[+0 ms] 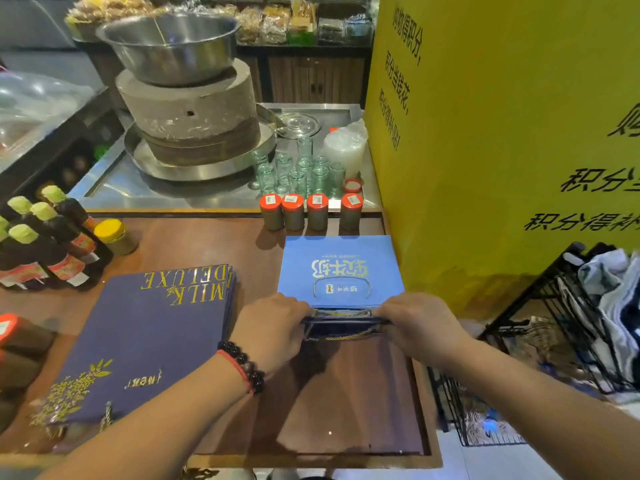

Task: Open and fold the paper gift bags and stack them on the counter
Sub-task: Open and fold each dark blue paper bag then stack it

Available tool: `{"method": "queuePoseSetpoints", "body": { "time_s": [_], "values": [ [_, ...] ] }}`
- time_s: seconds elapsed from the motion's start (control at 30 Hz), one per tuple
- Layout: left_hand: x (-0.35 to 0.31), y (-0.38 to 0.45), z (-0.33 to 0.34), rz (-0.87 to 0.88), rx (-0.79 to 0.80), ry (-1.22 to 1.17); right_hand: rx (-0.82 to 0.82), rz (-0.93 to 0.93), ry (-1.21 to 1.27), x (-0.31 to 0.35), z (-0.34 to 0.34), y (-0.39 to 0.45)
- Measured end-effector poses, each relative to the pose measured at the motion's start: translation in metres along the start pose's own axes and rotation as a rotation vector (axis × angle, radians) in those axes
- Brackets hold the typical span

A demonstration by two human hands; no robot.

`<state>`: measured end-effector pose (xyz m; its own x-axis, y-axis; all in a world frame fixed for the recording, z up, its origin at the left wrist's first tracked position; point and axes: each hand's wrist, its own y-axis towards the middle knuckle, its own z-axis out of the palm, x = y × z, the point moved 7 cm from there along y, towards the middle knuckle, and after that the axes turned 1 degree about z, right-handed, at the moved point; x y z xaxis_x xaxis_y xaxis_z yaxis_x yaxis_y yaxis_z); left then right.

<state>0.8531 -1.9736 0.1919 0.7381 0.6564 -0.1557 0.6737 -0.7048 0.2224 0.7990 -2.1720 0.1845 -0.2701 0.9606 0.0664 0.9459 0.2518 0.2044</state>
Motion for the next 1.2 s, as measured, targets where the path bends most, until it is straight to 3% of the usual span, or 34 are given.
{"method": "queuePoseSetpoints", "body": {
  "time_s": [0.13, 0.3, 0.53, 0.7, 0.87, 1.07, 1.2],
  "values": [
    [-0.021, -0.048, 0.044, 0.032, 0.137, -0.023, 0.082, -0.152, 0.104, 0.026, 0.038, -0.047],
    [-0.038, -0.106, 0.109, 0.010, 0.343, -0.101, 0.213, -0.148, 0.171, 0.055, 0.095, -0.104],
    [-0.056, -0.154, 0.182, -0.033, 0.420, -0.174, 0.219, 0.107, 0.109, 0.076, 0.163, -0.163],
    [-0.058, -0.184, 0.225, -0.153, 0.496, -0.185, 0.326, 0.336, 0.121, 0.095, 0.212, -0.197],
    [-0.072, -0.221, 0.251, -0.250, 0.524, -0.218, 0.449, 0.444, 0.102, 0.127, 0.236, -0.219],
    [-0.089, -0.250, 0.266, -0.245, 0.691, -0.172, 0.561, 0.348, 0.129, 0.186, 0.257, -0.215],
    [-0.078, -0.250, 0.265, -0.194, 0.658, -0.129, 0.584, 0.291, 0.125, 0.177, 0.264, -0.221]
  ]
}}
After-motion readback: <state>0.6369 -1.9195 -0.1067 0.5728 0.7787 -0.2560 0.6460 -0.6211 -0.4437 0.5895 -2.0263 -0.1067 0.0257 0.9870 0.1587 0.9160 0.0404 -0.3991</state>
